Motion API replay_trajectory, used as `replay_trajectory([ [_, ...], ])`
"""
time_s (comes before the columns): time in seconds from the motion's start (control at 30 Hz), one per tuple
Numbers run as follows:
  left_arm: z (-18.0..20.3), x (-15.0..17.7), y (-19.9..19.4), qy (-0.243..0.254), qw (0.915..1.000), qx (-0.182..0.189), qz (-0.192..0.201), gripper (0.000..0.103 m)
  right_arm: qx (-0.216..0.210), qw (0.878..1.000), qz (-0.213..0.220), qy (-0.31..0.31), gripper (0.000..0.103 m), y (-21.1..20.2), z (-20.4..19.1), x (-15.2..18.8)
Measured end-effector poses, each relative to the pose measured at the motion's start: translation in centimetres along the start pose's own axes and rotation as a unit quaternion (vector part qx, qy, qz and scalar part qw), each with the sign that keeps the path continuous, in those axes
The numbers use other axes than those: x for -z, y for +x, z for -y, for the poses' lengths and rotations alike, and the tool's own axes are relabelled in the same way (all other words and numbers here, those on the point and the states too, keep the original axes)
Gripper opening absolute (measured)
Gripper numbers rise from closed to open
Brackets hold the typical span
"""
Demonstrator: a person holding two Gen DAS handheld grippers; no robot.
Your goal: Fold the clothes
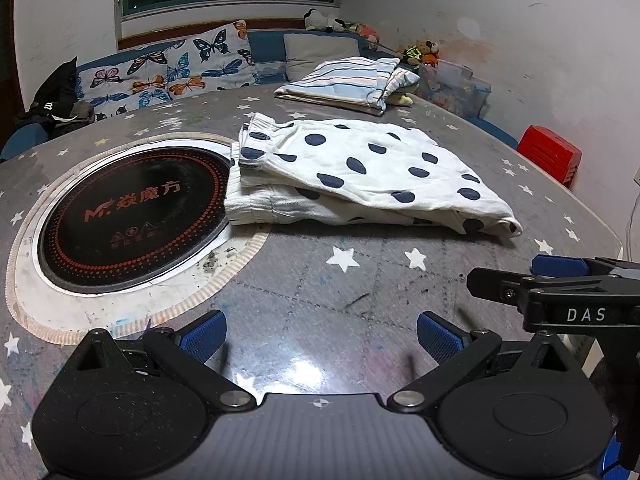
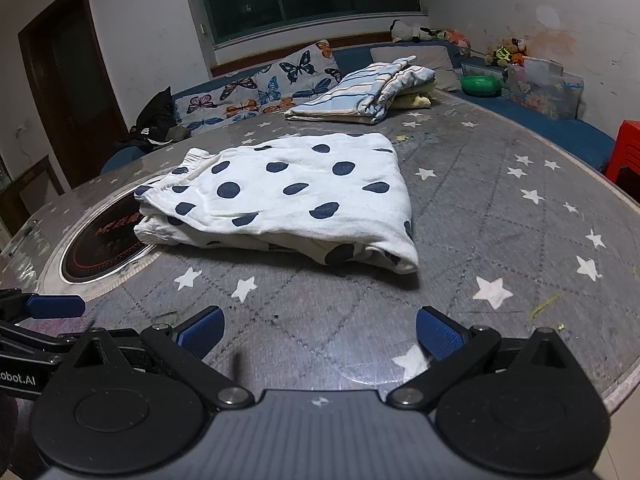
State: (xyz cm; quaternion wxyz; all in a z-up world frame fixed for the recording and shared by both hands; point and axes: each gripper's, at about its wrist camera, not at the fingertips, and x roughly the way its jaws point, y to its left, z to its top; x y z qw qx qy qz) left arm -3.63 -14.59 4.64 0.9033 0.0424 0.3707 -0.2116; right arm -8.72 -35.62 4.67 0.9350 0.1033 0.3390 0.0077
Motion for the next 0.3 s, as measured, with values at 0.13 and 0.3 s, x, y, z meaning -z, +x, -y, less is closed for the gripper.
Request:
replay_trajectory([
  [0.13, 0.12, 0.08, -0.1, 0.002, 1.0, 0.0, 0.002, 0.103, 0.0, 1.0, 0.001, 0.0, 0.103, -0.1, -0.03, 0.04],
  [0.3, 0.28, 0.18, -0.23, 0.005, 1.0, 0.0, 0.005, 0.103, -0.001, 1.0, 0.002, 0.001, 0.103, -0.23, -0.06, 0.09],
])
